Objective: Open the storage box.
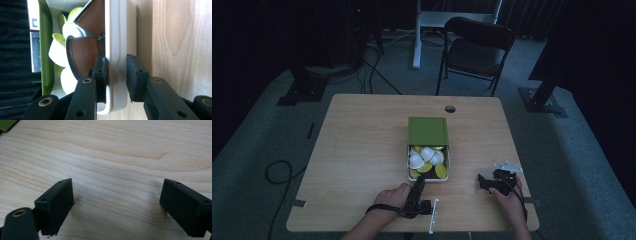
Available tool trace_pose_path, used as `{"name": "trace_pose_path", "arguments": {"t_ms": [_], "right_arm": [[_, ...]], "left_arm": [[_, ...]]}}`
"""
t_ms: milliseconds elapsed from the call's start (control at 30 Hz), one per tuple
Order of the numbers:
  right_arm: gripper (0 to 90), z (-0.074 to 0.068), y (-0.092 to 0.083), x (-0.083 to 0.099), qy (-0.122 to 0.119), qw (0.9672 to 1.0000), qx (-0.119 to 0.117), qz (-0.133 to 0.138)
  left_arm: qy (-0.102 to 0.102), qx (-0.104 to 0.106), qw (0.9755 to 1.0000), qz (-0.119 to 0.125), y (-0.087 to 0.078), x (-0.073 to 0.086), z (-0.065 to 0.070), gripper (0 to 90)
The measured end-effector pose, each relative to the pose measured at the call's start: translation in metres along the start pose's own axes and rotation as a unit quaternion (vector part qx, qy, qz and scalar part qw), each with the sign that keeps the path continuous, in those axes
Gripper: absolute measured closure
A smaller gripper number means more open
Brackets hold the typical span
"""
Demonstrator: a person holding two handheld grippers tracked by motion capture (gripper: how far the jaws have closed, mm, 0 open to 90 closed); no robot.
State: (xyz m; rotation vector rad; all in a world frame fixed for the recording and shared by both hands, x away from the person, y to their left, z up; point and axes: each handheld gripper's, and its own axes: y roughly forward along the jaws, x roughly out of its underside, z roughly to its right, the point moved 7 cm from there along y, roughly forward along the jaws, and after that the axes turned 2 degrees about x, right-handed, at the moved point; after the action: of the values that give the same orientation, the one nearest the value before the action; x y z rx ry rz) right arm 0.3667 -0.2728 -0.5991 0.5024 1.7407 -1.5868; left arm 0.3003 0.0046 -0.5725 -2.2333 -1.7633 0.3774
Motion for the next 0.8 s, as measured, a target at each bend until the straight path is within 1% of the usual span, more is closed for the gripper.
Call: {"name": "trace_pose_path", "arguments": {"t_ms": [167,233,300,367,533,633,800], "right_arm": [[11.5,0.000,0.000,0.000,0.000,1.0000,0.000,0.000],[11.5,0.000,0.000,0.000,0.000,1.0000,0.000,0.000],[11.5,0.000,0.000,0.000,0.000,1.0000,0.000,0.000],[11.5,0.000,0.000,0.000,0.000,1.0000,0.000,0.000],[11.5,0.000,0.000,0.000,0.000,1.0000,0.000,0.000],[11.4,0.000,0.000,0.000,0.000,1.0000,0.000,0.000],[11.5,0.000,0.000,0.000,0.000,1.0000,0.000,0.000]], "left_arm": [[0.004,0.000,1.0000,0.000,-0.004,-0.001,0.004,71.8],[0.005,0.005,1.0000,0.002,-0.006,-0.003,0.007,71.8],[0.007,0.002,1.0000,0.005,-0.008,-0.004,0.008,71.7],[0.006,0.006,1.0000,0.004,-0.009,-0.004,0.008,71.8],[0.004,0.004,1.0000,0.006,-0.012,-0.004,0.010,71.8],[0.007,0.006,0.9999,0.005,-0.015,-0.005,0.010,71.8],[0.006,0.007,0.9999,0.008,-0.018,-0.006,0.012,71.7]]}}
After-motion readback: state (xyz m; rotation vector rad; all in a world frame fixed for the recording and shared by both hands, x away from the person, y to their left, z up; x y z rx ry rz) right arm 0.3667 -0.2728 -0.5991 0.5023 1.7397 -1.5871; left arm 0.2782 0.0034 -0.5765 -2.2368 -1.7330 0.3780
